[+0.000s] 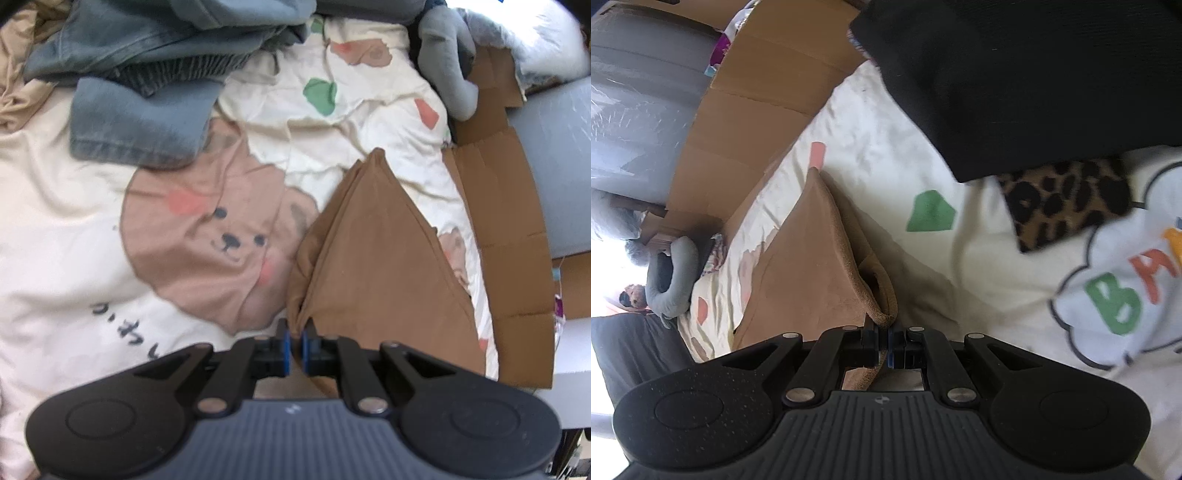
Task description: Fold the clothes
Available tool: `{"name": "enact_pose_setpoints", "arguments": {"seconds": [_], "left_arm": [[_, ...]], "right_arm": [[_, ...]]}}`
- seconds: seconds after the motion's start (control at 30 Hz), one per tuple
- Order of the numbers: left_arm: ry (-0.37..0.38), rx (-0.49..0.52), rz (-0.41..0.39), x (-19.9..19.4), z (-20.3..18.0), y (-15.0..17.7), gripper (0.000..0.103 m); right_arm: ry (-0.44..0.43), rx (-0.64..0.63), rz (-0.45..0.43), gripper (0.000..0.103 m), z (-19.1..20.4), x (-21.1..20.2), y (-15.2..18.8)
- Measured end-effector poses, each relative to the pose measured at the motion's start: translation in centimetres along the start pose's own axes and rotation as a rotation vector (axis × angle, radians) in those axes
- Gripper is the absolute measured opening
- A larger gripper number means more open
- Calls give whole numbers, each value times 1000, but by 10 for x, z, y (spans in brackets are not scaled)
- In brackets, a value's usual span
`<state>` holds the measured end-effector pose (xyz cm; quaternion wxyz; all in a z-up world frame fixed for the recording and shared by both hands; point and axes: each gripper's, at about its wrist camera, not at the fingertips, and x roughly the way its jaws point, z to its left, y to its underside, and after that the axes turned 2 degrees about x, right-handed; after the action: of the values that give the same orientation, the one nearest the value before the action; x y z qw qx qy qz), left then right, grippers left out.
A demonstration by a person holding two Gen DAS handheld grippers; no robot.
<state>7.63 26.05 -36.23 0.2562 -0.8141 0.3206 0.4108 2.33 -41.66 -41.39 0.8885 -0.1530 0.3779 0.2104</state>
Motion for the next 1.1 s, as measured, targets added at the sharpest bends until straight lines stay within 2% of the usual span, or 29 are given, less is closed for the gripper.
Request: {"name": "enact_pose_setpoints", "arguments": {"seconds": [0.27,0.4,0.47,0.5,0.53,0.57,0.6,0.67,0.77,1.0,1.1], "left_arm": [[-39,-4,18,31,20,8,7],[-47,37,25,43,24,10,9],[-43,44,22,46,27,11,15],[-37,41,14,46,29,10,17],[-32,39,6,45,31,10,24],[-27,37,-2,45,33,10,31],[-16,33,-6,45,34,10,34],[6,32,-7,47,37,10,44],[38,43,-4,51,41,10,50],[139,30,6,59,51,16,52],[161,23,16,56,54,19,43]], "right_arm": [[79,-9,42,4,-21,25,4],[118,-31,67,7,-21,35,4],[128,-49,66,10,-15,32,4],[136,-62,62,15,-11,28,3],[146,-75,57,22,-8,25,3],[159,-91,50,25,-4,21,2],[167,-110,44,27,0,18,1],[183,-150,32,27,8,12,-1],[195,-186,17,27,18,5,-5],[173,-305,30,27,53,5,-5],[136,-366,82,27,72,19,5]]}}
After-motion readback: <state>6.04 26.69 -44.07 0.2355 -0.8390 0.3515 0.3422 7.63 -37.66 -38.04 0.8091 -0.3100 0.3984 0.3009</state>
